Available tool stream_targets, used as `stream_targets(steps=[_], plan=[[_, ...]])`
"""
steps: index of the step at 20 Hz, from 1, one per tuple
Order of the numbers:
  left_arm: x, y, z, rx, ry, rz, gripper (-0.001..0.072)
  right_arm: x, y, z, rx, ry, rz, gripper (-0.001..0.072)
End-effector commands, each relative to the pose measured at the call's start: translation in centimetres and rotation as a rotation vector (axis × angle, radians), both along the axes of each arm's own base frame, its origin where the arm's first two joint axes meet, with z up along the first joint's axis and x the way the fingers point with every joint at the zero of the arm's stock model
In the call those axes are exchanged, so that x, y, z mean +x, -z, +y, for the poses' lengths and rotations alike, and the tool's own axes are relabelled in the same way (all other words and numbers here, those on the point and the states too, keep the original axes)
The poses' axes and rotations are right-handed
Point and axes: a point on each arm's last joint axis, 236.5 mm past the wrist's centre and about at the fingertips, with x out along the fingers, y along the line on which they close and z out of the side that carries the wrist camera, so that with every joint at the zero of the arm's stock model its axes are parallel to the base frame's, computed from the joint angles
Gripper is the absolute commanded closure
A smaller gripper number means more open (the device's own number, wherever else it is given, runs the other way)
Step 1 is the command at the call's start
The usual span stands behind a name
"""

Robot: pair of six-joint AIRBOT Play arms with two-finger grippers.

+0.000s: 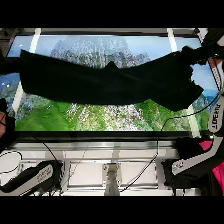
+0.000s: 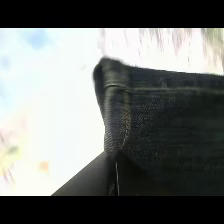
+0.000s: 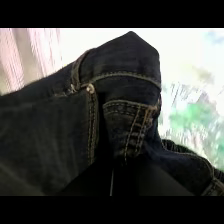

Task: Fold the clothes and pants, and hang the long-sleeved shirts on hangers.

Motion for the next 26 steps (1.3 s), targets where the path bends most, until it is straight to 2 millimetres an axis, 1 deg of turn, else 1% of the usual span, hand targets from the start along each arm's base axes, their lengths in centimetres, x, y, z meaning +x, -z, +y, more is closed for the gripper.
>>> stream_targets(steps=[1, 2, 3, 4, 5, 7, 9, 10, 11, 12, 13, 14, 15, 16, 17, 18, 19, 20, 21, 22, 23, 24, 26], plan=[[3.0, -3.3, 0.8, 0.044, -0.002, -0.185, 0.0701, 2.8, -5.0, -3.3, 0.073, 0.277, -0.206, 0.0697], [4.0, -2.7, 0.9, 0.038, -0.002, -0.198, 0.0700, 3.6, -5.8, -4.6, 0.082, 0.357, -0.256, 0.0697], [5.2, -1.6, 0.9, 0.019, -0.001, -0.202, 0.0700, 4.2, -6.3, -5.7, 0.080, 0.411, -0.296, 0.0697], [6.5, -0.3, 0.8, -0.009, -0.003, -0.211, 0.0700, 4.7, -6.4, -6.5, 0.071, 0.440, -0.324, 0.0697], [8.0, 1.2, 0.8, -0.042, -0.008, -0.226, 0.0700, 5.1, -5.8, -7.0, 0.062, 0.458, -0.328, 0.0697], [11.1, 3.9, 0.9, -0.146, -0.047, -0.289, 0.0698, 6.2, -3.4, -7.6, 0.097, 0.507, -0.308, 0.0696], [14.0, 7.1, 1.5, -0.208, -0.099, -0.361, 0.0696, 7.6, -0.2, -7.8, 0.145, 0.553, -0.284, 0.0691], [15.1, 8.9, 1.6, -0.217, -0.116, -0.385, 0.0688, 8.4, 1.2, -8.0, 0.172, 0.575, -0.285, 0.0565], [16.0, 10.9, 1.4, -0.210, -0.119, -0.393, 0.0510, 9.1, 2.3, -7.8, 0.211, 0.597, -0.282, 0.0249], [16.6, 12.4, 0.9, -0.205, -0.117, -0.397, 0.0197, 9.4, 3.3, -7.7, 0.224, 0.600, -0.273, 0.0032], [16.9, 13.5, 0.2, -0.205, -0.110, -0.390, 0.0114, 9.3, 3.9, -7.7, 0.215, 0.594, -0.261, 0.0036], [17.1, 14.2, -0.4, -0.207, -0.101, -0.379, 0.0135, 9.3, 3.9, -7.9, 0.196, 0.580, -0.260, 0.0036], [17.1, 14.3, -0.7, -0.208, -0.095, -0.377, 0.0134, 9.2, 3.8, -8.2, 0.166, 0.552, -0.262, 0.0036], [17.1, 13.9, -0.8, -0.209, -0.093, -0.380, 0.0136, 8.8, 3.8, -8.0, 0.142, 0.519, -0.237, 0.0036], [16.9, 13.5, -1.1, -0.213, -0.087, -0.375, 0.0164, 8.0, 4.0, -8.0, 0.115, 0.490, -0.196, 0.0036], [16.6, 13.1, -1.5, -0.221, -0.078, -0.353, 0.0257, 6.9, 4.6, -7.5, 0.086, 0.444, -0.132, 0.0039], [16.0, 12.7, -2.2, -0.234, -0.063, -0.317, 0.0413, 5.6, 5.3, -7.0, 0.039, 0.372, -0.066, 0.0134], [15.3, 12.3, -2.8, -0.246, -0.048, -0.276, 0.0554, 4.2, 6.0, -6.4, 0.000, 0.298, -0.002, 0.0295], [14.4, 11.8, -3.7, -0.260, -0.027, -0.228, 0.0656, 2.8, 6.8, -5.9, -0.031, 0.227, 0.064, 0.0510], [13.4, 11.3, -4.6, -0.271, -0.007, -0.185, 0.0695, 1.6, 7.3, -5.4, -0.044, 0.180, 0.119, 0.0683], [12.4, 10.8, -5.2, -0.270, 0.016, -0.141, 0.0695, 0.5, 7.7, -4.9, -0.045, 0.144, 0.165, 0.0694], [11.3, 10.6, -5.9, -0.262, 0.045, -0.091, 0.0697, -0.2, 7.7, -4.1, -0.031, 0.100, 0.190, 0.0694], [8.3, 10.9, -7.3, -0.256, 0.107, 0.041, 0.0698, -0.7, 7.4, -0.6, 0.053, -0.053, 0.192, 0.0695]])
